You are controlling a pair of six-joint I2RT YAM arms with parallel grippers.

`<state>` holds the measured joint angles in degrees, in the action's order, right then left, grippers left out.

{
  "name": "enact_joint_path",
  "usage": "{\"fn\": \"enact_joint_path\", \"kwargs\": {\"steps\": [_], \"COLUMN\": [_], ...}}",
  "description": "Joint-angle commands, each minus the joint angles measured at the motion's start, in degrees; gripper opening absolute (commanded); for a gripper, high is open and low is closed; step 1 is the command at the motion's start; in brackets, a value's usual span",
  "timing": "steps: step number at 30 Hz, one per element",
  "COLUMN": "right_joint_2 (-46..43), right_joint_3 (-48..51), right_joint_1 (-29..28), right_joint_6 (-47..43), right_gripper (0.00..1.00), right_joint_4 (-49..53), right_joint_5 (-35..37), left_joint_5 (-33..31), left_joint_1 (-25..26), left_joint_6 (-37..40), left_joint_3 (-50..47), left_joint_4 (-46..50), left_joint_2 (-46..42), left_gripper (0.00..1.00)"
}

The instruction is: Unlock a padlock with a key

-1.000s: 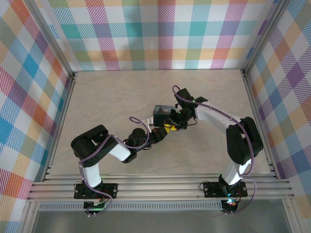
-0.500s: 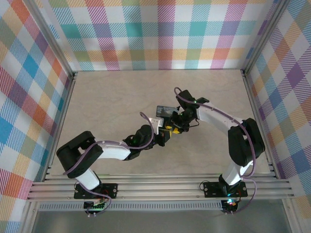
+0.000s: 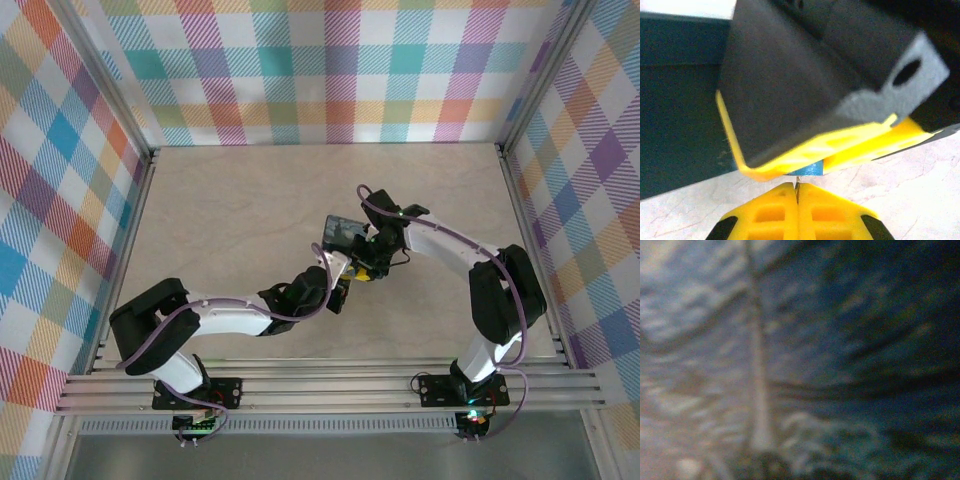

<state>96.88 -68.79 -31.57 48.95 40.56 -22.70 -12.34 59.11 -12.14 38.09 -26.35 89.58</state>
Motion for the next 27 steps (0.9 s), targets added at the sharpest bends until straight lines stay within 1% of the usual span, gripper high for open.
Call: {"fn": "enact_joint_path", "kwargs": {"steps": [1,4,10,13,17,19,27], "right_joint_2": [-0.89,-1.78,-1.78,-2.14,-3.15,-3.86,-5.91], "right_joint_3": [0.05,0.50,1.14,1.80,2.43,2.70,5.16], "right_joint_1": [-0.33,-0.33,-0.35,-0.40,-0.36,-0.44,-0.47], "right_joint_6": [0.60,0.84,1.23,1.41,1.74,2.03,3.41], "right_gripper": [0.47,0.52,0.51,0.52,0.60,0.62,0.62], "right_joint_4": [1.23,0.61,-0.21,-0.10,0.28,0.33,0.06], "right_joint_5": [-2.51,-1.91,-2.40,-2.18,-1.16,-0.53,-0.21], "left_joint_5": [5.07,6.41,7.47,7.01,5.57,5.18,4.95], "left_joint_1": [-0.49,-1.33,-1.64,-1.63,-1.63,-1.63,-1.00], "left_joint_6": [-0.38,-3.06,-4.06,-3.72,-3.26,-2.74,0.47], "left_joint_3": [-1.00,-2.29,-2.50,-2.40,-2.67,-2.67,-2.16], "left_joint_4": [-0.85,-3.06,-4.66,-4.76,-4.57,-3.90,-0.84], "left_joint_2": [-1.77,-1.80,-0.01,0.27,-0.21,-0.46,-0.75], "left_gripper": [0.00,0.00,0.00,0.00,0.00,0.00,0.00]}}
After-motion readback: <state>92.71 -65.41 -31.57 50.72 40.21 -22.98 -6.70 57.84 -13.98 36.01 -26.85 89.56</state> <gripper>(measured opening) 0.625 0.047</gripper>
